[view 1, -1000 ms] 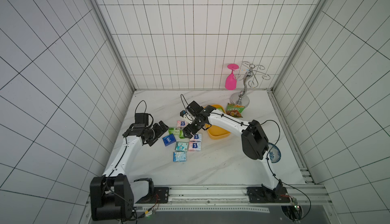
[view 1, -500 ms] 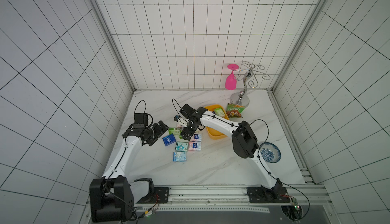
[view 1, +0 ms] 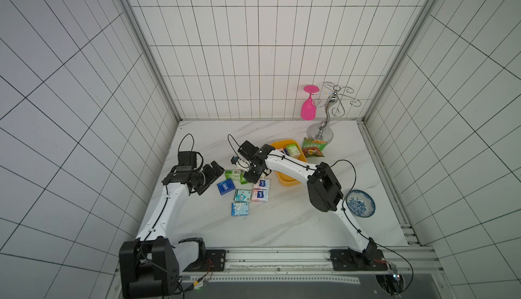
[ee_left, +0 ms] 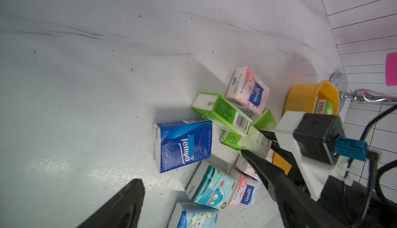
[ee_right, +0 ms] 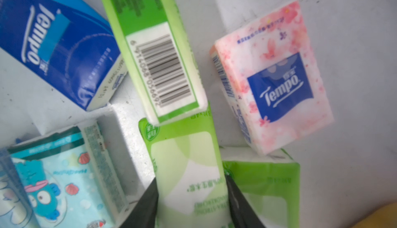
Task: Put the pocket tissues into the storage box
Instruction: Pick up the pocket tissues from the center of the board, then place the pocket tissues in the storage box.
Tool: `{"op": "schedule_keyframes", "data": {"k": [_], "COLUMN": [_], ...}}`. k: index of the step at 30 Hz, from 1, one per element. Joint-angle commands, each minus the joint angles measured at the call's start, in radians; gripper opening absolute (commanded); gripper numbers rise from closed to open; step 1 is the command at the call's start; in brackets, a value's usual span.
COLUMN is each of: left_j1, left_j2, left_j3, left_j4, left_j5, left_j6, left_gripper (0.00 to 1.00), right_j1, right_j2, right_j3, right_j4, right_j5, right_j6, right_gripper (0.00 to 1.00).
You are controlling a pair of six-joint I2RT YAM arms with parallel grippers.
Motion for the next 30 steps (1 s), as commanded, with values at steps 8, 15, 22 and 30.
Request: {"op": "schedule_keyframes", "data": {"k": [8, 15, 22, 30], "left_j1": [0.005, 0.003, -0.142, -0.286], "left_j2": [0.000, 0.023, 0.095, 0.163], "left_j3": [-0.001, 0.020, 0.105, 0.173], "left_j4": [0.021, 0.036, -0.010, -0.001], "left_j5": [0.021, 0.052, 0.002, -0.038], "left_j6": [-0.002, -0.006, 0.058, 0.046], "left_gripper": [0.98, 0.97, 0.98, 0.98], "right_j1": [0.003, -0.034, -0.152, -0.330], "right_j2": [-0.117, -0.261, -0.437, -0.499], "right_j3": [-0.026, -0.115, -0.271, -0.381], "right_j4": [-0.024, -0.042, -0.002, 0.025], "right_j5": [-0.003, 0.022, 0.035, 0.083], "right_j6": [0.115, 0.312, 0.453, 0.530], "right_gripper": [0.40, 0.44, 0.42, 0.42]}}
